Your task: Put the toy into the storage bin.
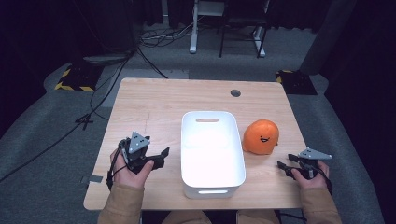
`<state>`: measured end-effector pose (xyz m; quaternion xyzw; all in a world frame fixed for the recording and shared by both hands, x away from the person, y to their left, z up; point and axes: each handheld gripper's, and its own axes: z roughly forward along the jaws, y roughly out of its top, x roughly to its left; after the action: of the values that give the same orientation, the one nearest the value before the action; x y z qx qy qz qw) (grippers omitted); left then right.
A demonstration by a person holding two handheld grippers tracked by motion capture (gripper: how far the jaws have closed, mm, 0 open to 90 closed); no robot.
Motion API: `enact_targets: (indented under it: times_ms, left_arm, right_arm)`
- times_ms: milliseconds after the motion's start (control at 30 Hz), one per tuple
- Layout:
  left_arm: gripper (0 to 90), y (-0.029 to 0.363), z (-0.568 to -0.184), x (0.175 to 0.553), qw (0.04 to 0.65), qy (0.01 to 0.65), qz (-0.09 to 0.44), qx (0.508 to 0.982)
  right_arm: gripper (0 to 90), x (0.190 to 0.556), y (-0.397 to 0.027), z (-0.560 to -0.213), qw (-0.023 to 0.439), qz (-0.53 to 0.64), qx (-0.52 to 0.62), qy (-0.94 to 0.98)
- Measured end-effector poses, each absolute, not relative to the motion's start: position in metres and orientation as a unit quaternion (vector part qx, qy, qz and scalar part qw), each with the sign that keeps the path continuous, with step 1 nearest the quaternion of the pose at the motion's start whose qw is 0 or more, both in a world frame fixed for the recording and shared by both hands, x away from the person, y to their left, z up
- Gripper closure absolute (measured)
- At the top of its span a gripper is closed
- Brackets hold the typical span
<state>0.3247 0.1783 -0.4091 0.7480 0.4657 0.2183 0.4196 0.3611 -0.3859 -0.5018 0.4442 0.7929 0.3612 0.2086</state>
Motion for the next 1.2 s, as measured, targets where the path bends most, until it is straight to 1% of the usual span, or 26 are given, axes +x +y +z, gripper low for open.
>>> enact_targets:
  times_ms: [100,233,267,300,467,733,800,867,1200]
  left_arm:
    - [20.1,0.183,-0.421,0.334,0.392,0.474,0.221,0.757]
    - [19.8,0.187,-0.444,0.346,0.368,0.489,0.216,0.761]
    - [19.6,0.187,-0.444,0.346,0.368,0.489,0.216,0.761]
    - [20.0,0.188,-0.453,0.35,0.356,0.488,0.214,0.768]
    - [20.6,0.193,-0.47,0.355,0.336,0.49,0.212,0.776]
    - [20.3,0.196,-0.492,0.359,0.309,0.474,0.195,0.801]
    - [20.1,0.195,-0.497,0.36,0.304,0.476,0.19,0.803]
    - [17.8,0.196,-0.502,0.361,0.323,0.48,0.18,0.795]
    - [14.1,0.197,-0.502,0.365,0.325,0.471,0.168,0.803]
  right_arm:
    - [33.9,0.361,-0.386,-0.502,0.21,0.359,0.445,0.793]
    - [31.1,0.361,-0.386,-0.502,0.211,0.357,0.453,0.789]
    - [31.1,0.361,-0.386,-0.502,0.211,0.357,0.453,0.789]
    - [28.8,0.361,-0.386,-0.502,0.212,0.356,0.46,0.785]
    - [28.9,0.36,-0.385,-0.502,0.215,0.355,0.47,0.779]
    - [44.1,0.355,-0.387,-0.494,0.211,0.354,0.442,0.796]
    - [44.5,0.355,-0.387,-0.494,0.211,0.355,0.442,0.796]
    - [46.5,0.353,-0.386,-0.49,0.209,0.363,0.438,0.796]
    - [51.5,0.348,-0.379,-0.476,0.204,0.384,0.423,0.795]
